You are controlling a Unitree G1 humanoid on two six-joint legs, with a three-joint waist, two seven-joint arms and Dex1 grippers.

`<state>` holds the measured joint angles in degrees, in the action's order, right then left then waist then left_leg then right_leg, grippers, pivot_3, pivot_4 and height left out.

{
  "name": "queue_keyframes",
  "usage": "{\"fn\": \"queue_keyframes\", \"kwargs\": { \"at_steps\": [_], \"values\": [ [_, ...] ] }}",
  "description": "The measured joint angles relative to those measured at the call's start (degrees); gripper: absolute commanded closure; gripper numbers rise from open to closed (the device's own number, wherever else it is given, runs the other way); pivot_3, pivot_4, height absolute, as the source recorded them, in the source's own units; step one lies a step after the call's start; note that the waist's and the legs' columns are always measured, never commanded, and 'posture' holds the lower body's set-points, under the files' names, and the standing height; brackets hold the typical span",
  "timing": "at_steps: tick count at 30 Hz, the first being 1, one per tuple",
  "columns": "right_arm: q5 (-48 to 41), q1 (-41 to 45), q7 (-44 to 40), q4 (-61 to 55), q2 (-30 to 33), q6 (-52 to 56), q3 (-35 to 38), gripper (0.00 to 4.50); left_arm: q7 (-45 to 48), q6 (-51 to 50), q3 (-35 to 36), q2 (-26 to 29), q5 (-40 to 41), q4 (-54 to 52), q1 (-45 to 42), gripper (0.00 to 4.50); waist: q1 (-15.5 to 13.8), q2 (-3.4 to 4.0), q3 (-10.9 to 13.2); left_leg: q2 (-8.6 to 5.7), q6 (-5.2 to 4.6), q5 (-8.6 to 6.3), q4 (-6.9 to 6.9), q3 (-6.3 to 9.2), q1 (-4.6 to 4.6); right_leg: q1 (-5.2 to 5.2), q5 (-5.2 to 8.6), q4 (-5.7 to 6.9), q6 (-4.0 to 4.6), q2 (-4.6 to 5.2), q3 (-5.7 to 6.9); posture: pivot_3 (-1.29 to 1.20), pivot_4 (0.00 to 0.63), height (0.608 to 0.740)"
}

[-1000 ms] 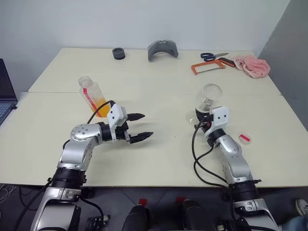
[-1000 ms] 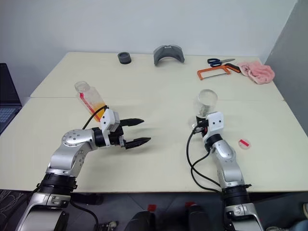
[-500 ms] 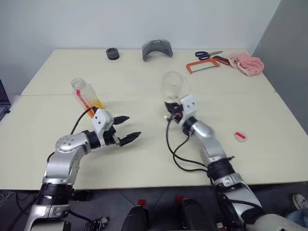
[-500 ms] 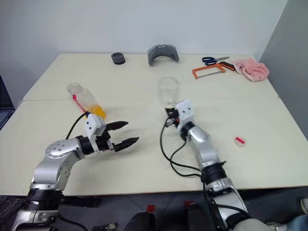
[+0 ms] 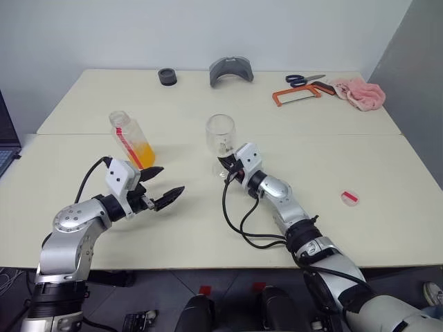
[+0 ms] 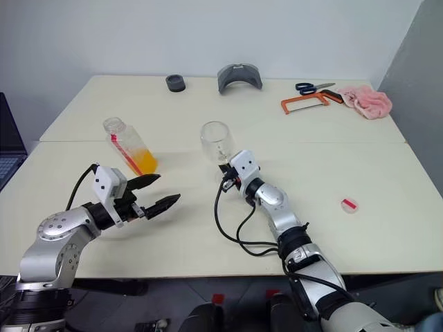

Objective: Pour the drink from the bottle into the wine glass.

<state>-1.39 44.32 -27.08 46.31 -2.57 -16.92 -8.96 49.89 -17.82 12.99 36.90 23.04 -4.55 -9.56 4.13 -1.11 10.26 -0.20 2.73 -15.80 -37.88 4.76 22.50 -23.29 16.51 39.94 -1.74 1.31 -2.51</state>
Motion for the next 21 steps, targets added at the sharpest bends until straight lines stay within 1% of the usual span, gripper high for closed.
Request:
{"fn": "queue_keyframes", "kwargs": {
  "at_steps": [1, 3, 4, 6, 8, 9, 13, 14, 21],
  "values": [
    [-0.1, 0.0, -0.2, 0.0, -0.1, 0.0, 0.2, 4.24, -0.2, -0.3, 0.2, 0.0, 0.3, -0.3, 0.0, 0.00, 0.0, 0.00, 0.0, 0.00, 0.00, 0.00, 0.00, 0.00, 0.00, 0.00, 0.00, 0.00, 0.00, 0.00, 0.00, 0.00, 0.150, 0.740],
    [-0.2, 0.0, -0.4, 0.1, -0.2, 0.0, 0.6, 3.55, -0.4, -0.4, 0.3, 0.0, 0.8, -0.6, 0.0, 0.00, 0.0, 0.00, 0.0, 0.00, 0.00, 0.00, 0.00, -0.01, 0.00, 0.00, 0.00, 0.00, 0.00, 0.00, -0.01, 0.00, 0.150, 0.740],
    [-0.2, 0.0, -0.5, 0.2, -0.3, 0.0, 0.8, 3.35, -0.5, -0.5, 0.3, 0.0, 0.9, -0.7, -0.1, 0.00, 0.0, 0.00, 0.0, 0.00, 0.00, 0.00, 0.00, 0.00, 0.00, 0.00, 0.00, 0.00, 0.00, 0.00, 0.00, 0.00, 0.150, 0.740],
    [-0.2, 0.0, -0.6, 0.2, -0.4, 0.2, 0.9, 2.59, -0.5, -0.5, 0.3, 0.0, 1.2, -0.8, -0.2, 0.00, 0.0, 0.00, 0.0, 0.00, 0.00, 0.00, 0.00, 0.00, 0.00, 0.00, 0.00, 0.00, 0.00, 0.00, 0.00, 0.00, 0.150, 0.740],
    [-0.3, 0.0, -0.6, 0.2, -0.5, 0.4, 1.0, 1.96, -0.4, -0.5, 0.3, 0.1, 1.3, -0.9, -0.6, 0.00, 0.0, 0.00, 0.0, 0.00, 0.00, 0.00, 0.00, 0.00, 0.00, 0.00, 0.00, 0.00, 0.00, 0.00, 0.00, 0.00, 0.150, 0.740],
    [-0.3, 0.0, -0.7, 0.2, -0.7, 0.4, 1.0, 1.52, -0.4, -0.5, 0.3, 0.1, 1.4, -1.0, -0.9, 0.00, 0.0, 0.00, 0.0, 0.00, 0.00, 0.00, 0.00, 0.00, 0.00, 0.00, 0.00, 0.00, 0.00, 0.00, 0.00, 0.00, 0.150, 0.740],
    [-0.5, 0.0, -1.1, 0.2, -1.0, 0.7, 1.0, 0.11, -0.4, -0.5, 0.3, 0.2, 1.6, -1.7, -1.7, 0.00, 0.0, 0.00, 0.0, 0.00, 0.00, 0.00, 0.00, 0.00, 0.00, 0.00, 0.00, 0.00, 0.00, 0.00, 0.00, 0.00, 0.150, 0.740],
    [-0.6, -0.1, -1.1, 0.2, -1.0, 0.8, 1.0, 0.01, -0.4, -0.5, 0.3, 0.2, 1.6, -1.7, -1.9, 0.00, 0.0, 0.00, 0.0, 0.00, 0.00, 0.00, 0.00, 0.00, 0.00, 0.00, 0.00, 0.00, 0.00, 0.00, 0.00, 0.00, 0.150, 0.740],
    [-1.1, -0.1, -1.1, 0.1, -1.0, 1.3, 1.1, 0.01, -0.3, -0.5, 0.3, 0.5, 1.6, -1.7, -2.1, 0.00, 0.0, 0.00, 0.0, 0.00, 0.00, 0.00, 0.00, 0.00, 0.00, 0.00, 0.00, 0.00, 0.00, -0.01, 0.00, 0.00, 0.150, 0.740]
  ]
}}
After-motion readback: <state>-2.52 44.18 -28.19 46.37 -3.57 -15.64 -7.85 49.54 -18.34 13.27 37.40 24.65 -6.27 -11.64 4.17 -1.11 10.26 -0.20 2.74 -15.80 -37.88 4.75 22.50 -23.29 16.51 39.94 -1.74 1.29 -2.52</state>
